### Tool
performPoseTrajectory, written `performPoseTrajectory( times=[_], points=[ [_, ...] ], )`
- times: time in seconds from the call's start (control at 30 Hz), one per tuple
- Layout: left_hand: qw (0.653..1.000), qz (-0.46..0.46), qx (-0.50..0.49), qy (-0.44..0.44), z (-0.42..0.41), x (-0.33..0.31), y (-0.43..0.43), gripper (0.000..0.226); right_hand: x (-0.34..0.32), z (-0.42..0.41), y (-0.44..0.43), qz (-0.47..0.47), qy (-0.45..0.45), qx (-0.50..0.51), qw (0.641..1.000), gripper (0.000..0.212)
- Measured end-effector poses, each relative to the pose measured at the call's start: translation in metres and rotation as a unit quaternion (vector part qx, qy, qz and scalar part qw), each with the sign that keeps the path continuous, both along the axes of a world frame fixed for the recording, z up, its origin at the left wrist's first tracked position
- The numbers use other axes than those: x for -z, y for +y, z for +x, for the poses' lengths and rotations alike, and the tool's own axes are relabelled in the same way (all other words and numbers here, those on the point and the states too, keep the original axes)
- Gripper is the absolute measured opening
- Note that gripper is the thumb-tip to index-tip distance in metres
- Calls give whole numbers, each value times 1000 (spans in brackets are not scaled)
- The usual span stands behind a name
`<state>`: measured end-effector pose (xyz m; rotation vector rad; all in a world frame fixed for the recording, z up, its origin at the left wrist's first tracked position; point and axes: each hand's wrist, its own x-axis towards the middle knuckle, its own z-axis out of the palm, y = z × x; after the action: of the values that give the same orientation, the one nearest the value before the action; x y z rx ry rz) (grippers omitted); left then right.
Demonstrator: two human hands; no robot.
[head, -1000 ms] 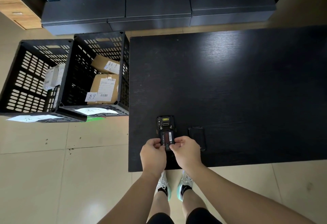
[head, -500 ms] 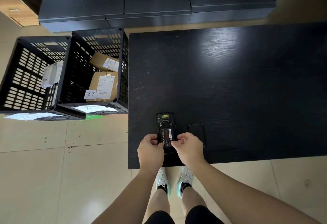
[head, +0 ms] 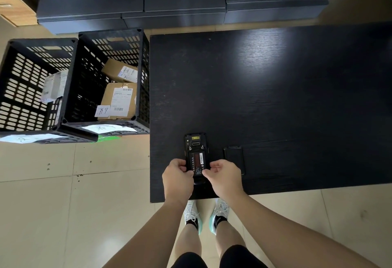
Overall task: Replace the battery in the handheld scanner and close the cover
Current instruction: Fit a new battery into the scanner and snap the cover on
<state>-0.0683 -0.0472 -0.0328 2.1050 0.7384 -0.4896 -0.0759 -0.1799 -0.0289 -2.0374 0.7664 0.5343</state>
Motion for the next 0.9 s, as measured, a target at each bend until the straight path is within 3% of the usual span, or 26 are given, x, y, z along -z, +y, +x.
performPoseTrajectory(
  times=[0.17, 0.3, 0.47, 0.63, 0.8, 0.9],
  points=[
    [1000, 21, 19, 2, 4, -11, -3, 29, -5, 1, 0, 3, -4, -11, 1000, 29],
    [996, 49, 31, -64, 0, -31, -25, 23, -15, 3, -23, -11, -12, 1, 1000, 28],
    [995, -44, 92, -23, -6, -36, -87, 32, -18, 1, -83, -86, 1, 37, 996, 33],
    [993, -68, 88, 33, -5, -26, -113, 50, -8, -5, -93, -47, 19, 3, 999, 42],
    [992, -102, 49, 49, -3, -23, -120, 49, -3, -7, -86, -20, 14, -2, 1000, 41],
    [989, -137, -11, 46, -2, -21, -122, 37, -2, -3, -85, -8, 23, 18, 1000, 41]
  ],
)
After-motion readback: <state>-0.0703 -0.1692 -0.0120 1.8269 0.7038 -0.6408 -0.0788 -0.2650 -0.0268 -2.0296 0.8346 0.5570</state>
